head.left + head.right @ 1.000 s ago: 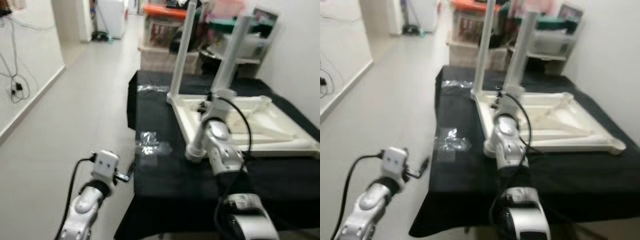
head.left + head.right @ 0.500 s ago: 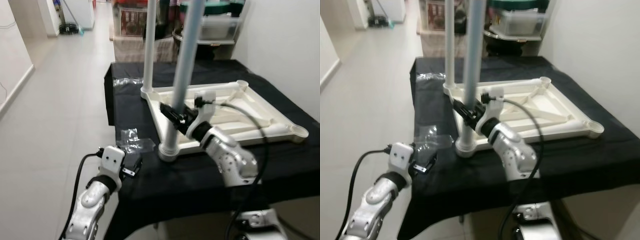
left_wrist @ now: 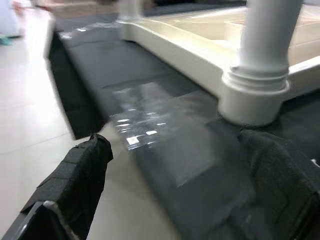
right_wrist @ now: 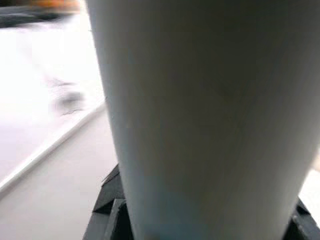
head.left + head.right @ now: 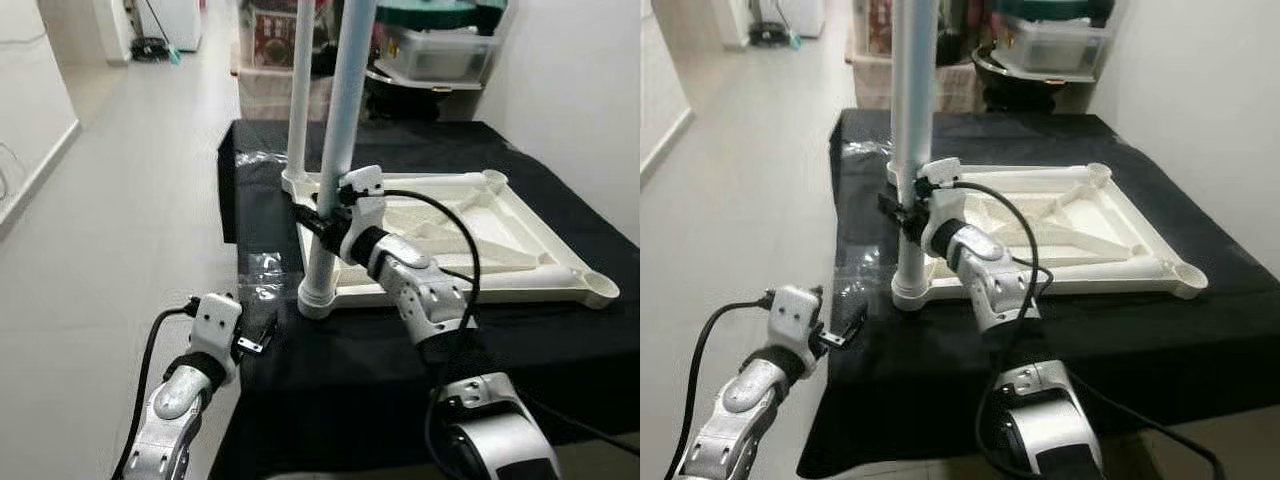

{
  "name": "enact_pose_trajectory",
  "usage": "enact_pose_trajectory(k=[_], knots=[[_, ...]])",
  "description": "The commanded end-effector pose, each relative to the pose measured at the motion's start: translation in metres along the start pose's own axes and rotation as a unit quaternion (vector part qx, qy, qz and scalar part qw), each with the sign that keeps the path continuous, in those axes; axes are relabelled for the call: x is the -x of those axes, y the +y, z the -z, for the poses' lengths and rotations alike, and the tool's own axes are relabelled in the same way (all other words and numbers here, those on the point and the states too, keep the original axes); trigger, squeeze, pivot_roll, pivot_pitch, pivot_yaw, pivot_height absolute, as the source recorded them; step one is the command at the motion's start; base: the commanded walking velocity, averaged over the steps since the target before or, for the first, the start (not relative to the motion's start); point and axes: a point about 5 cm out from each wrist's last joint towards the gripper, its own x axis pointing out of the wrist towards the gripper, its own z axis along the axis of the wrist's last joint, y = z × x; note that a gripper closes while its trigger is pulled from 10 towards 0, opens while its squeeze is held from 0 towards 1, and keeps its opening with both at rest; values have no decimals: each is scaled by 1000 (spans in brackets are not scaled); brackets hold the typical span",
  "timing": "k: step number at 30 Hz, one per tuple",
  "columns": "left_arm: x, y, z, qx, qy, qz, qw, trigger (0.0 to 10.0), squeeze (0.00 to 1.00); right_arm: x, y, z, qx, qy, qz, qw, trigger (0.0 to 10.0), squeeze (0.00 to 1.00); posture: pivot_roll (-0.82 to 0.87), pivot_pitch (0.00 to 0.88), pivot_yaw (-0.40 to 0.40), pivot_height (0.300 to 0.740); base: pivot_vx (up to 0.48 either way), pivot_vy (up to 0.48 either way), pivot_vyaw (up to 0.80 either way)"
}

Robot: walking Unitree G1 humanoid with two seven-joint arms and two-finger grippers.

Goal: Building children table

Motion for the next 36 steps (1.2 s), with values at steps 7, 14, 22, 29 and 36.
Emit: enact_pose_trajectory(k=[7,14,22,29,36], knots=[[-3,-5,0,-2,-1,18,1000,10000,0,42,-26,35,-57,7,101,993,10000,0,55,0,-100,740,0,0,0],[-5,-6,-2,0,-4,19,1000,10000,0,30,-10,-4,-96,-50,-50,993,10000,1000,55,0,-104,740,0,0,0],[-4,-6,-2,0,-6,20,1000,10000,0,33,-11,-31,6,-51,-340,939,5451,0,74,0,-121,740,0,0,0],[-3,-5,-3,0,-7,17,1000,10000,0,46,-10,0,74,11,-427,901,0,0,85,0,-126,740,0,0,0],[-1,-4,-2,-3,-4,20,1000,10000,0,27,-18,26,56,72,-260,961,0,0,80,0,-111,740,0,0,0]])
